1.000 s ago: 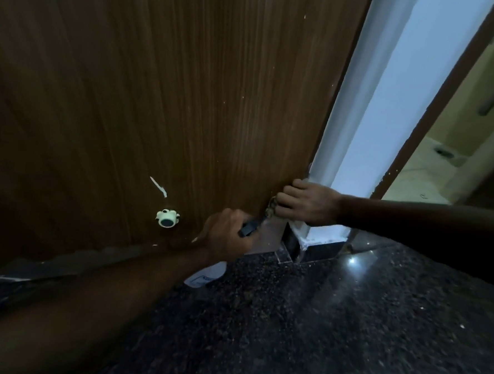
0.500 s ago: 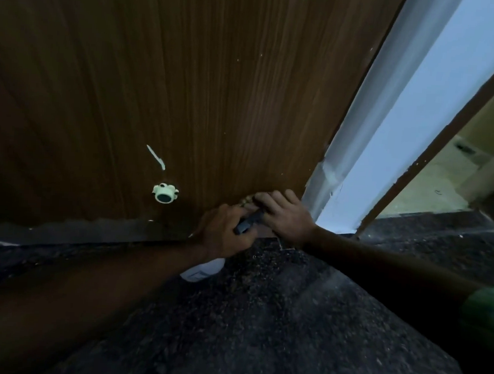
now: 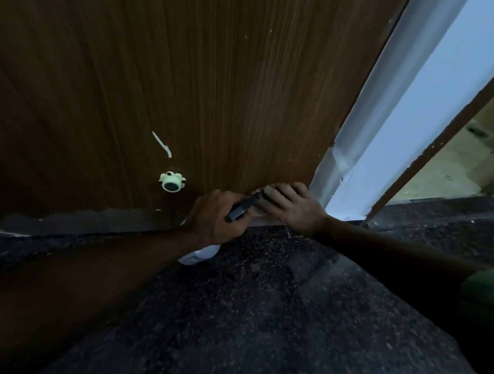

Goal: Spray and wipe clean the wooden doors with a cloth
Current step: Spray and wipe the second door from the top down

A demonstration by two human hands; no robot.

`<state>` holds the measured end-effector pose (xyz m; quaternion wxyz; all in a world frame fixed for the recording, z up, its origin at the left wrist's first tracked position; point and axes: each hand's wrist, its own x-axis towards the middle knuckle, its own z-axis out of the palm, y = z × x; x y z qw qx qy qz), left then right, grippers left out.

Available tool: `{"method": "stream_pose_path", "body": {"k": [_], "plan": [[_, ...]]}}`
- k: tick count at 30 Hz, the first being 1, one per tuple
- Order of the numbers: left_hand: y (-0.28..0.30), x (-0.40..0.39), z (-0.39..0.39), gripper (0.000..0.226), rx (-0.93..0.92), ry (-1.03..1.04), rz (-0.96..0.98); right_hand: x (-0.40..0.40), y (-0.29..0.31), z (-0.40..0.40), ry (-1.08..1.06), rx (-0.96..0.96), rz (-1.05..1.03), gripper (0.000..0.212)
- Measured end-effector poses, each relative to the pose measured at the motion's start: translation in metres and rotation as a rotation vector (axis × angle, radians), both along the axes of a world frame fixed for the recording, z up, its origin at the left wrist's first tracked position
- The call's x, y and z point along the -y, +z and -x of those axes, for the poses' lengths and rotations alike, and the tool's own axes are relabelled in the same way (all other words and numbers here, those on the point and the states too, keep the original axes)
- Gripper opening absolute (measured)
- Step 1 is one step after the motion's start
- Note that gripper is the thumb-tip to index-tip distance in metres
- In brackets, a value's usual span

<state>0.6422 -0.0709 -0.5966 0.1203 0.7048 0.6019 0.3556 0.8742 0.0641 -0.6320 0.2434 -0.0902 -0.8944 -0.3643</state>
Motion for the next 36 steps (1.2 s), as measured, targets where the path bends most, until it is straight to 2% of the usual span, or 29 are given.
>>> {"method": "stream_pose_path", "body": {"k": [3, 5, 7, 10, 12, 13, 16, 19, 21, 23, 26, 31, 34, 36], "plan": [[0.003, 0.006, 0.005, 0.034, -0.008, -0.009, 0.036, -0.008, -0.022, -0.009, 0.05, 0.342, -0.05, 0.024], [0.002, 0.01, 0.012, 0.032, -0.031, -0.043, 0.063, -0.01, -0.031, -0.006, 0.079, 0.424, -0.032, 0.021], [0.0, 0.015, 0.019, 0.032, -0.045, -0.042, 0.045, -0.003, -0.027, 0.005, 0.095, 0.369, -0.044, 0.024], [-0.005, 0.023, 0.032, 0.026, -0.051, 0.008, -0.011, 0.012, -0.008, 0.035, 0.094, 0.138, -0.077, 0.034], [-0.004, 0.028, 0.038, 0.029, -0.055, 0.008, -0.018, 0.019, -0.002, 0.053, 0.09, 0.048, -0.026, 0.033], [-0.002, 0.029, 0.041, 0.033, -0.06, 0.003, -0.017, 0.019, -0.007, 0.055, 0.089, 0.097, -0.009, 0.032], [0.005, 0.027, 0.045, 0.035, -0.062, -0.002, 0.048, 0.01, -0.028, 0.027, 0.081, 0.419, -0.043, 0.028], [0.007, 0.02, 0.042, 0.032, -0.094, -0.005, 0.108, -0.003, -0.03, -0.009, 0.101, 0.449, -0.057, 0.047], [0.007, 0.017, 0.04, 0.032, -0.108, -0.006, 0.122, -0.006, -0.022, -0.012, 0.118, 0.456, -0.102, 0.037], [0.005, 0.017, 0.038, 0.033, -0.122, -0.008, 0.116, -0.003, -0.013, -0.004, 0.104, 0.411, -0.122, 0.026], [0.004, 0.021, 0.037, 0.038, -0.129, -0.012, 0.091, 0.005, -0.01, 0.023, 0.103, 0.33, -0.116, 0.029], [-0.003, 0.032, 0.049, 0.04, -0.123, 0.005, 0.076, 0.011, -0.019, 0.036, 0.073, 0.459, -0.119, 0.03], [-0.016, 0.041, 0.063, 0.028, -0.147, 0.023, -0.03, 0.032, -0.003, 0.069, 0.025, 0.265, -0.05, 0.035], [-0.02, 0.048, 0.075, 0.027, -0.156, 0.02, 0.014, 0.045, 0.006, 0.095, -0.063, 0.051, 0.033, 0.039]]}}
